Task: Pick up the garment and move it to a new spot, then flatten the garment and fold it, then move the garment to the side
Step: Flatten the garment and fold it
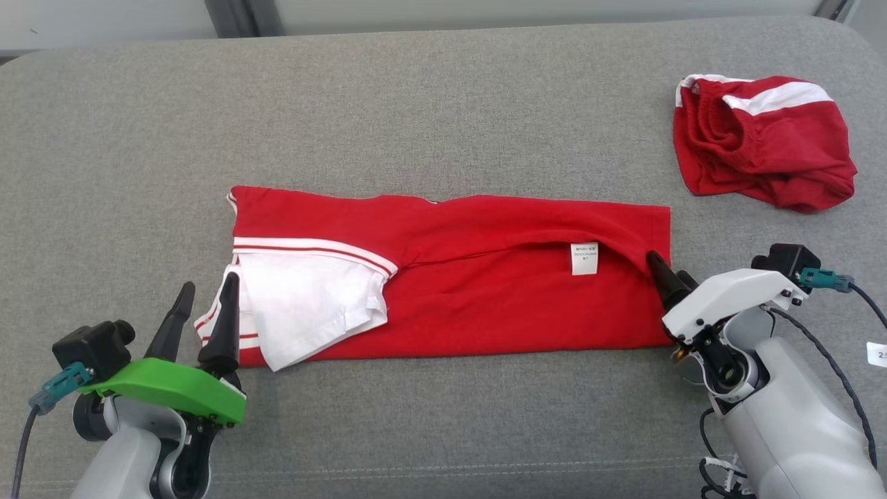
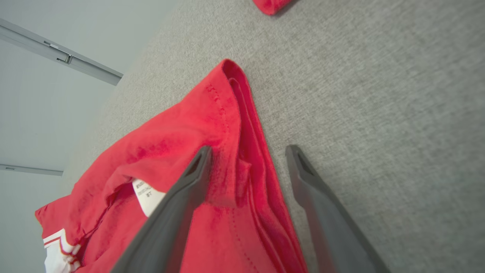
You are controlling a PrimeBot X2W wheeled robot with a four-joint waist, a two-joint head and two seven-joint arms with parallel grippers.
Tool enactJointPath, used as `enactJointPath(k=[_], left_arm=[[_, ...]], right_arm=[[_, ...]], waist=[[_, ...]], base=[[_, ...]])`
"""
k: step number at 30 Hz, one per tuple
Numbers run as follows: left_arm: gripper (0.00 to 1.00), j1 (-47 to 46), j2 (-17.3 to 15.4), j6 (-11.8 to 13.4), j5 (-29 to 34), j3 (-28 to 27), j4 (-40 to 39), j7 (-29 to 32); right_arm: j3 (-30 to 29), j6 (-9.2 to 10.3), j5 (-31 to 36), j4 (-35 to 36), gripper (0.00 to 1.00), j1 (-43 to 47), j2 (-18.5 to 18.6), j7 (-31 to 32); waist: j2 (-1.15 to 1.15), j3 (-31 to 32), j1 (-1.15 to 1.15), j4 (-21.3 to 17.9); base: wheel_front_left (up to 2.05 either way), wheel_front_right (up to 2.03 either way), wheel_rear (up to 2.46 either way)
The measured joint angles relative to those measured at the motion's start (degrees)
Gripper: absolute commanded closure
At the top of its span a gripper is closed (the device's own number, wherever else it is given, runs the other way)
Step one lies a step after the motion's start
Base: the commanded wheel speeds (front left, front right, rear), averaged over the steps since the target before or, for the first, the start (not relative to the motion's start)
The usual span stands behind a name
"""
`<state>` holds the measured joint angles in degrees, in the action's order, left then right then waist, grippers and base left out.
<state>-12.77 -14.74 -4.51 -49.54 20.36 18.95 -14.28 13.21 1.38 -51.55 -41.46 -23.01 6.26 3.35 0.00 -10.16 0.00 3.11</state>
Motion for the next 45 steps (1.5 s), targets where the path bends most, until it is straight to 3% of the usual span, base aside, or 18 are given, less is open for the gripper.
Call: enactJointPath(k=[2, 3, 4, 11, 19, 41, 45], left_arm=[[0.0, 0.0, 0.1, 0.0, 0.1, -0.2, 0.2, 0.0], [0.0, 0.0, 0.2, 0.0, 0.1, -0.3, 0.3, 0.0], [0.0, 0.0, 0.3, 0.0, 0.3, -0.3, 0.4, 0.0], [0.0, 0.0, 0.9, -0.5, 0.5, -0.9, 1.1, -0.1], [0.0, 0.0, 1.3, -0.8, 1.1, -1.9, 1.2, -0.1], [0.0, 1.0, 2.0, -1.6, 1.9, -2.4, 2.3, -0.1], [0.0, 1.1, 2.5, -1.8, 1.9, -2.2, 2.5, -0.1]], right_arm=[[0.0, -0.31, -0.1, 0.0, 0.64, 0.0, -0.1, 0.1], [0.0, -0.36, -0.2, -0.1, 0.87, -0.1, -0.1, 0.3], [0.1, -0.54, -0.3, -0.2, 1.0, -0.1, -0.2, 0.5], [0.6, -1.63, -0.7, -1.2, 1.0, -0.2, -0.7, 1.8], [0.7, -4.93, -0.4, 0.6, 1.0, -1.2, -0.9, -1.6], [-1.3, -5.92, 3.3, 3.7, 1.0, -1.8, 7.8, -8.4], [-0.5, -6.41, 3.4, 5.3, 1.0, -1.8, 7.3, -8.4]], waist=[[0.0, 0.0, 0.0, 0.0], [0.0, 0.1, 0.0, 0.1], [0.0, 0.1, 0.0, 0.1], [0.0, 0.2, 0.0, 0.4], [0.0, 0.8, 0.0, 0.4], [0.0, 2.3, 0.0, -1.1], [0.0, 2.6, 0.0, -1.1]], base=[[0.0, 0.0, 0.0], [0.0, 0.0, 0.0], [0.0, 0.0, 0.0], [0.0, 0.0, 0.0], [0.0, 0.0, 0.0], [0.0, 0.0, 0.0], [0.0, 0.0, 0.0]])
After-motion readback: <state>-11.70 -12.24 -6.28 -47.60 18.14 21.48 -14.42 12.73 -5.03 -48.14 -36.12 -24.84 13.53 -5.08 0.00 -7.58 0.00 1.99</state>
